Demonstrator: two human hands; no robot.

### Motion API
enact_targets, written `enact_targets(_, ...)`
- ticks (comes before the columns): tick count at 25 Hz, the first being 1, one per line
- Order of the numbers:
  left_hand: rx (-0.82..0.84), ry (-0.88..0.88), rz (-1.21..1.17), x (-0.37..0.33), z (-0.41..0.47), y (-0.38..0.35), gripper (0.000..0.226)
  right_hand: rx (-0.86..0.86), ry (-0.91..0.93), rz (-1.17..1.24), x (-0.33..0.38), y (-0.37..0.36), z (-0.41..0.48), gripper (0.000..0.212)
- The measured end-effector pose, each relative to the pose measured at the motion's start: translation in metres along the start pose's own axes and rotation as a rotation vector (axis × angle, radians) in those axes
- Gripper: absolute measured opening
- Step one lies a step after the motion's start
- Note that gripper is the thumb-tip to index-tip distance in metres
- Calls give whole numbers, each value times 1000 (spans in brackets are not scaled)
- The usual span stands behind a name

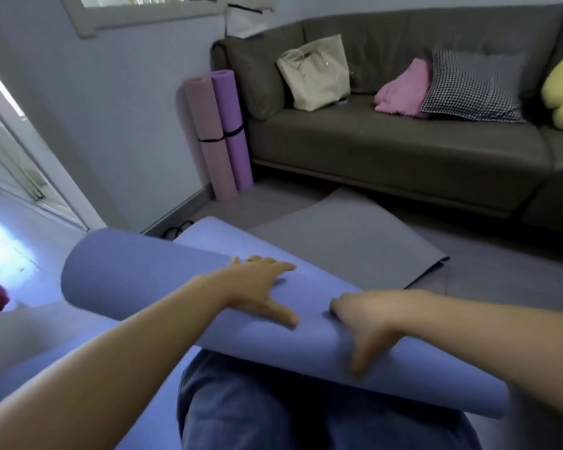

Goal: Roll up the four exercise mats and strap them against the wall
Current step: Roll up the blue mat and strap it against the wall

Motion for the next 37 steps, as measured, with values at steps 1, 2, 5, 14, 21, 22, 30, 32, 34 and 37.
enact_targets(1, 99, 69, 0, 12, 1, 1, 104, -48, 20, -76, 3, 0, -5, 71)
enact_targets(2, 207, 119, -11, 20, 1, 0, 105, -105, 43, -176, 7, 1, -11, 63)
enact_targets(5, 414, 146, -117, 21, -1, -10, 103, -275, 67, -431, 13, 11, -19, 55)
enact_targets(14, 382, -18, -14, -19, -24, -49, 107, 94, 69, 28, -18, 13, -26, 101)
enact_targets(21, 263, -22, -21, -25, -38, -75, 119, 144, -56, 331, -29, 1, 67, 138)
enact_targets(22, 232, -13, -45, -26, -41, -79, 120, 151, -44, 340, -29, -2, 74, 136)
enact_targets(30, -556, -6, 300, -20, -40, -28, 133, -134, 124, 303, -29, 85, 19, 56)
enact_targets(32, -727, -22, 352, -16, -31, 1, 136, -416, 98, 136, -35, 124, -4, 52)
enact_targets(34, -916, -19, 330, -15, -27, 46, 135, -739, 30, -54, -45, 158, -29, 49)
enact_targets(37, -1058, 45, 266, -2, -35, 106, 109, -1243, 157, -388, -47, 171, -56, 40)
Point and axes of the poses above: each hand's wrist, its own z-axis towards the middle knuckle, its own y-axis out of the back of the hand, x = y × z, the point moved 5 cm from there along z, towards the middle knuckle
